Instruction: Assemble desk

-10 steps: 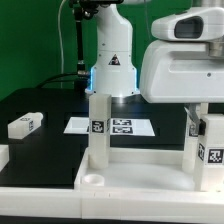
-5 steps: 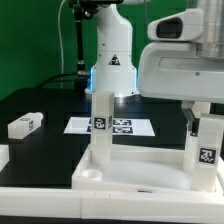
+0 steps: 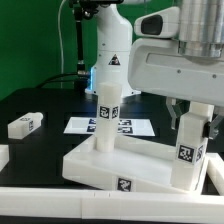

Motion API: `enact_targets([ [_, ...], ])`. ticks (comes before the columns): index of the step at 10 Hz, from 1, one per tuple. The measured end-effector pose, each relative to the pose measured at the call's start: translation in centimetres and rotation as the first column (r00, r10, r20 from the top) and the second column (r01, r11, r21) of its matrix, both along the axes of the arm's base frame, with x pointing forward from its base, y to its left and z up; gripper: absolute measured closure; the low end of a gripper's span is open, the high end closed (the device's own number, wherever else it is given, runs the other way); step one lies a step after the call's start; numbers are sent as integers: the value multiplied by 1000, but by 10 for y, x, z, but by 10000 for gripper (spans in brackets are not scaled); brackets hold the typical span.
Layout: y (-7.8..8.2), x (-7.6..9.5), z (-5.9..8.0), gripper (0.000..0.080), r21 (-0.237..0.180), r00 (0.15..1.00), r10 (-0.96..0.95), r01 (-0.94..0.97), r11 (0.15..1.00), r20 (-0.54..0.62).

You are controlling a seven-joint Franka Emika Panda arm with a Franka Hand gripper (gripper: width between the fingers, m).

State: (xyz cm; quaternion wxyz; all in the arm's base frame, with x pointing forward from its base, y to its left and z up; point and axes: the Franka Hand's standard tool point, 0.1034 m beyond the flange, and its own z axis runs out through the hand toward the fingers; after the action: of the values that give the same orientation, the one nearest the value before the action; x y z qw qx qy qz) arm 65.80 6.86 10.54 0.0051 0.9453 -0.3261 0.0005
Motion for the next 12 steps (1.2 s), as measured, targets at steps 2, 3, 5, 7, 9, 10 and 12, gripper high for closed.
enact_targets([
  [2,0,0,0,187,0,1000,0,0,1000,0],
  [3,0,0,0,161,0,1000,0,0,1000,0],
  [5,0,-8,19,152,17,997,73,-73,997,10],
  [7,-30,-27,52,150,44,991,129,-131,990,27],
  [9,-58,-32,63,150,45,987,158,-159,986,39],
  [10,-65,-31,64,150,42,986,163,-165,985,44],
  [12,-62,-31,62,150,42,985,168,-170,985,41],
])
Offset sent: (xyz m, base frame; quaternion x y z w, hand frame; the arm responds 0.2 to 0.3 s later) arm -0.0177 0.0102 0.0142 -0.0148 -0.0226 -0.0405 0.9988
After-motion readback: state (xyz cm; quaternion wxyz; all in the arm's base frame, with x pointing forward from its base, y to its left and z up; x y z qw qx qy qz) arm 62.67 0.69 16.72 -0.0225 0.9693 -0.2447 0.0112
